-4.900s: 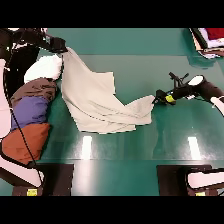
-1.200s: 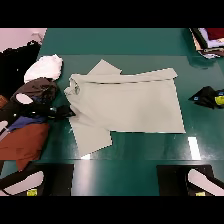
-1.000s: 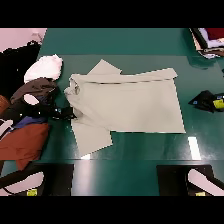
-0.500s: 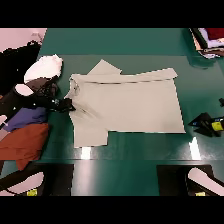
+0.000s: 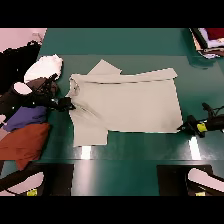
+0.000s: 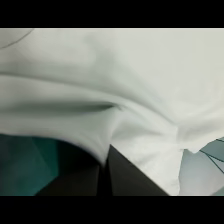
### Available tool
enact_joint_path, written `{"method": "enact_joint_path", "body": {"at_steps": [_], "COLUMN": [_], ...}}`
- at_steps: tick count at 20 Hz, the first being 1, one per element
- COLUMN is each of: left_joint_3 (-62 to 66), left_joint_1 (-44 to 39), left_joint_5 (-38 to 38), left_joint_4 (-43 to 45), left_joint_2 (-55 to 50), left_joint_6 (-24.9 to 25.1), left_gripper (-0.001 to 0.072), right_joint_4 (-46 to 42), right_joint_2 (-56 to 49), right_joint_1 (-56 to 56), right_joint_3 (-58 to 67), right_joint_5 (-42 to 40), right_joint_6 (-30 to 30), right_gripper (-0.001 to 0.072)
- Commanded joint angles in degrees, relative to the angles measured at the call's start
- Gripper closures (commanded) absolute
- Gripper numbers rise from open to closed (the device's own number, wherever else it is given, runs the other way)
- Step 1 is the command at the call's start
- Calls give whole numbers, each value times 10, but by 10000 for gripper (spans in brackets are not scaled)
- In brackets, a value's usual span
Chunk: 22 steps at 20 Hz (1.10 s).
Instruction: Fold the shirts.
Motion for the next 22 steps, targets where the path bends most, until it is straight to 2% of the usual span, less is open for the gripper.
{"method": "enact_joint_path", "body": {"at_steps": [1, 5, 9, 16, 20, 22], "left_joint_3": [5, 81, 272, 660, 742, 735], "left_joint_1": [0, 0, 0, 0, 0, 0], "left_joint_5": [-10, -20, -25, -5, 38, 28], "left_joint_4": [10, 41, 65, 65, 63, 63], "left_joint_2": [24, 139, 222, 229, 233, 233], "left_joint_6": [5, -8, -34, -36, -38, -47], "left_gripper": [682, 682, 682, 682, 683, 683], "right_joint_4": [0, 3, 68, 70, 70, 70], "right_joint_2": [16, 115, 204, 266, 253, 231], "right_joint_1": [36, 38, 38, 2, -67, -87], "right_joint_3": [2, 105, 316, 674, 786, 820], "right_joint_5": [-24, 6, -7, -53, -18, 12], "right_joint_6": [-8, 5, 8, 8, 17, 34], "right_gripper": [694, 694, 694, 694, 694, 694]}}
